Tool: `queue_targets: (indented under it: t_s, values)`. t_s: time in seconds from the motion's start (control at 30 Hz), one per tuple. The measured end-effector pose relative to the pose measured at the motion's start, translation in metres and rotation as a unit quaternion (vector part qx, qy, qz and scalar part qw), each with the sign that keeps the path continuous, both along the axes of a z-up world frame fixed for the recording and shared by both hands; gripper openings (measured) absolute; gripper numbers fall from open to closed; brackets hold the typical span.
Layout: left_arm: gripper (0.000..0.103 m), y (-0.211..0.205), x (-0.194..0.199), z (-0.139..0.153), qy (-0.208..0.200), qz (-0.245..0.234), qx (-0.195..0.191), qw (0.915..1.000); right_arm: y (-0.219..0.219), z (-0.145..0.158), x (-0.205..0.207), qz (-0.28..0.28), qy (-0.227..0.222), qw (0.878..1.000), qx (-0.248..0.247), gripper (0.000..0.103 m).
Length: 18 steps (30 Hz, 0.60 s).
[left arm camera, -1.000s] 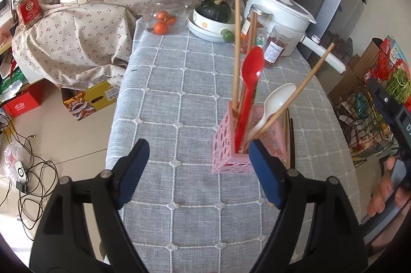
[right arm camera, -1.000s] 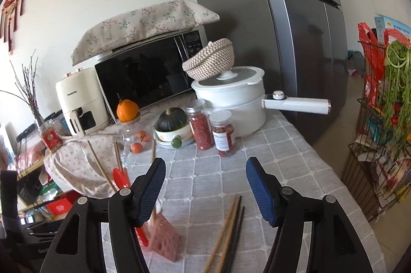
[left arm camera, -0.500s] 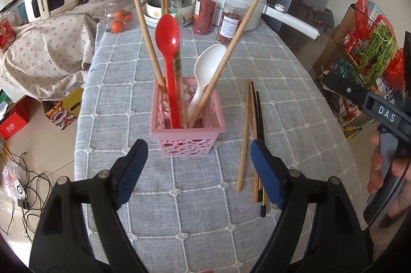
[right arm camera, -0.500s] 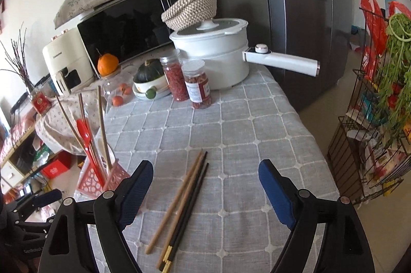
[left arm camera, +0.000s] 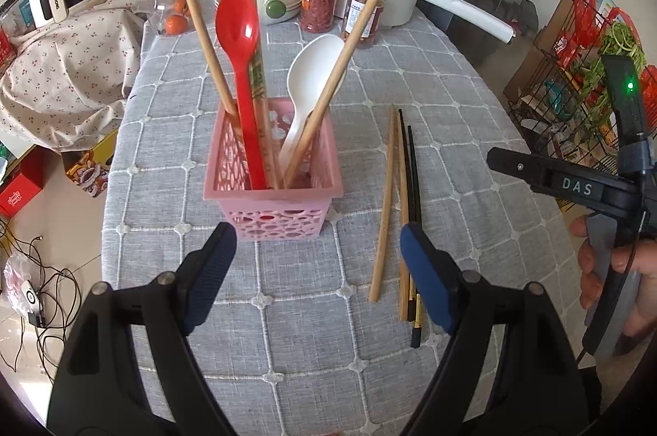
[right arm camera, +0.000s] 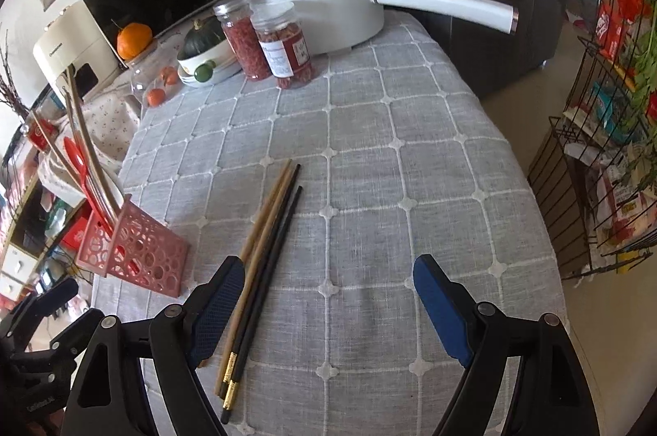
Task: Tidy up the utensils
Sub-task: 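Move right tool to the black chopsticks and grasp one black chopstick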
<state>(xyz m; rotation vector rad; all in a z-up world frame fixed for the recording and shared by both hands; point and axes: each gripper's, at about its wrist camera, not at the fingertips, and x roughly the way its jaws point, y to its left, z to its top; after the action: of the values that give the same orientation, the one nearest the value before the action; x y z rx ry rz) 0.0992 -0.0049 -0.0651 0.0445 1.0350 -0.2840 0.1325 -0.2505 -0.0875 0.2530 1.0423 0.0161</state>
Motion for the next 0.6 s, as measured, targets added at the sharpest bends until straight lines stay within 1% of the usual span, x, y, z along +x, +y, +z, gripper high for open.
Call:
queue_targets:
  t_s: [0.13,0.27,0.37,0.5,0.6]
  values:
    - [0.082,0.005,0.004,-0.004,0.02,0.01,-0.008,0.9997,0.009,-0.024,0.019,0.003,0.045,0.999,-0.008,0.086]
    - [0.082,0.006,0.003,-0.001,0.022,0.005,-0.013,0.9997,0.021,-0.046,0.038,0.01,0.074,0.997,-0.004,0.085]
    - [0.082,0.007,0.003,-0.001,0.025,0.001,-0.017,0.9995,0.028,-0.062,0.05,0.008,0.093,0.995,-0.019,0.085]
    - [0.082,0.01,0.004,-0.001,0.03,0.001,-0.022,0.9993,0.032,-0.075,0.058,-0.001,0.107,0.994,-0.027,0.086]
    - [0.082,0.011,0.004,-0.001,0.031,-0.001,-0.024,0.9992,0.037,-0.076,0.062,0.0,0.101,0.994,-0.046,0.086]
